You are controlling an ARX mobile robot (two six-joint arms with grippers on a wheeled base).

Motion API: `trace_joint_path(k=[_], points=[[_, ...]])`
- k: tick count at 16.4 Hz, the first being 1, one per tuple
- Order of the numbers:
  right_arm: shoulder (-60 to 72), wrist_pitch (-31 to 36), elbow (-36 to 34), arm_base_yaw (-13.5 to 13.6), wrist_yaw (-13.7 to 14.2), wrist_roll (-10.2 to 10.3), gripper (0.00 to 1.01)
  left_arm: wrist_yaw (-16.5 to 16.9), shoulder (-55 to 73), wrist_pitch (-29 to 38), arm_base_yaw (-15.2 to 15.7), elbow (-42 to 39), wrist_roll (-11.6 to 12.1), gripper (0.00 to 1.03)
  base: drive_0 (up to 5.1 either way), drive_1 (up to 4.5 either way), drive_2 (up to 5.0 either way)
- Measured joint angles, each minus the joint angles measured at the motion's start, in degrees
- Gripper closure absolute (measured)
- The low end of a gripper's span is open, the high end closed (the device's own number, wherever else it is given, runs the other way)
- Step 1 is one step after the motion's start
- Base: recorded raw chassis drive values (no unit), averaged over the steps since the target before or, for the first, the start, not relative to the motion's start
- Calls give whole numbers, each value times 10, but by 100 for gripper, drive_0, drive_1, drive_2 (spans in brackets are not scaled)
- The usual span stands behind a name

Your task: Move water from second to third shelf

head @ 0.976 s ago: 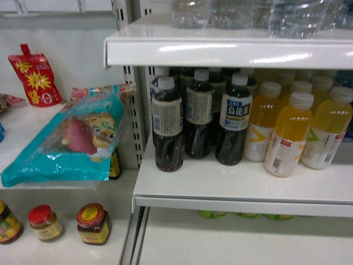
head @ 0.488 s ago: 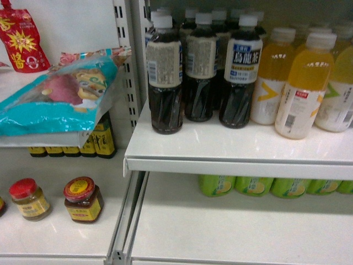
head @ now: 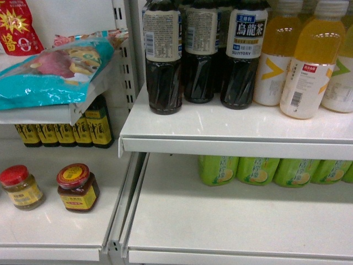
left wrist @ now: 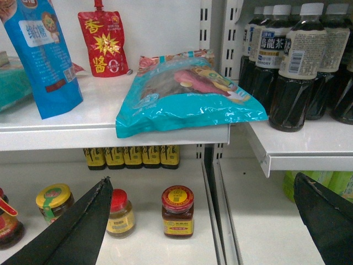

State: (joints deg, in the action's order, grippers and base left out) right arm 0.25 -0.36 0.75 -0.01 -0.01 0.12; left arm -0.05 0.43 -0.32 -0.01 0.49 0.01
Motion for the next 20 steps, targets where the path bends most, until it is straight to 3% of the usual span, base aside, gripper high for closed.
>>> trace_joint_path(k=[20], points=[[0, 1, 0, 0, 0, 0, 3, 0, 0, 0, 0, 0, 0, 5, 0, 0, 0]])
